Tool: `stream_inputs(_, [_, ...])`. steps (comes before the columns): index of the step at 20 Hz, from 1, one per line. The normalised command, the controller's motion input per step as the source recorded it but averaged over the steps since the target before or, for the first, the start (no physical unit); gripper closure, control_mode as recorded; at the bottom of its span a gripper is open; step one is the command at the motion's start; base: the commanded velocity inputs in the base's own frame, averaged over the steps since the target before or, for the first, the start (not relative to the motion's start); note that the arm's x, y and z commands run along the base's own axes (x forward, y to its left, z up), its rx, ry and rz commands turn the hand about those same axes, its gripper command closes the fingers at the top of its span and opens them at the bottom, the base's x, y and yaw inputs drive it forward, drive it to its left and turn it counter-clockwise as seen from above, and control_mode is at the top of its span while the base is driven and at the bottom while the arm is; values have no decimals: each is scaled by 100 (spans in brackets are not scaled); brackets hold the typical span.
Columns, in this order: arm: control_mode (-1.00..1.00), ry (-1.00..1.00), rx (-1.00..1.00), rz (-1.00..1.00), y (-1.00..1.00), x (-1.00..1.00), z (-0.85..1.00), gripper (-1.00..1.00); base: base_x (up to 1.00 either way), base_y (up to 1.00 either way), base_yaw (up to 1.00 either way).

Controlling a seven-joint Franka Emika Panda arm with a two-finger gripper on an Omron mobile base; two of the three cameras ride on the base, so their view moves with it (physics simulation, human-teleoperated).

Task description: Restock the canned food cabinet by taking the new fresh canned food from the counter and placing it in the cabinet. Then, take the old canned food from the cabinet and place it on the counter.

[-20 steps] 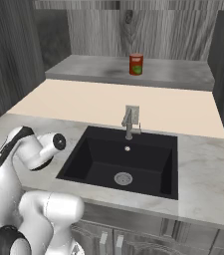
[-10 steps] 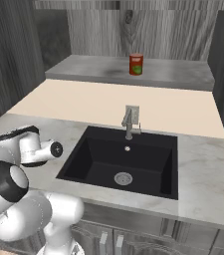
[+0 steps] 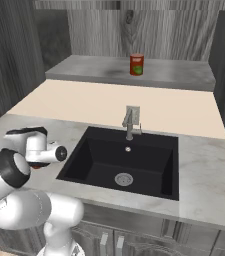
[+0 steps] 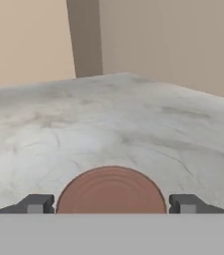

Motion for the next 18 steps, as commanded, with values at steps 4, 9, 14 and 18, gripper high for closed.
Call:
stream_inputs(4, [-100, 0, 1, -4, 0, 0, 47, -100, 0, 0, 0])
stream_inputs(9, [-100, 0, 2, -10, -2, -21, 94, -100, 0, 0, 0])
stream_inputs(14, [-100, 0, 1, -12, -54, -85, 100, -100, 0, 0, 0])
stream_inputs(18, [-100, -1, 4, -2, -100, -100, 54, -100, 0, 0, 0])
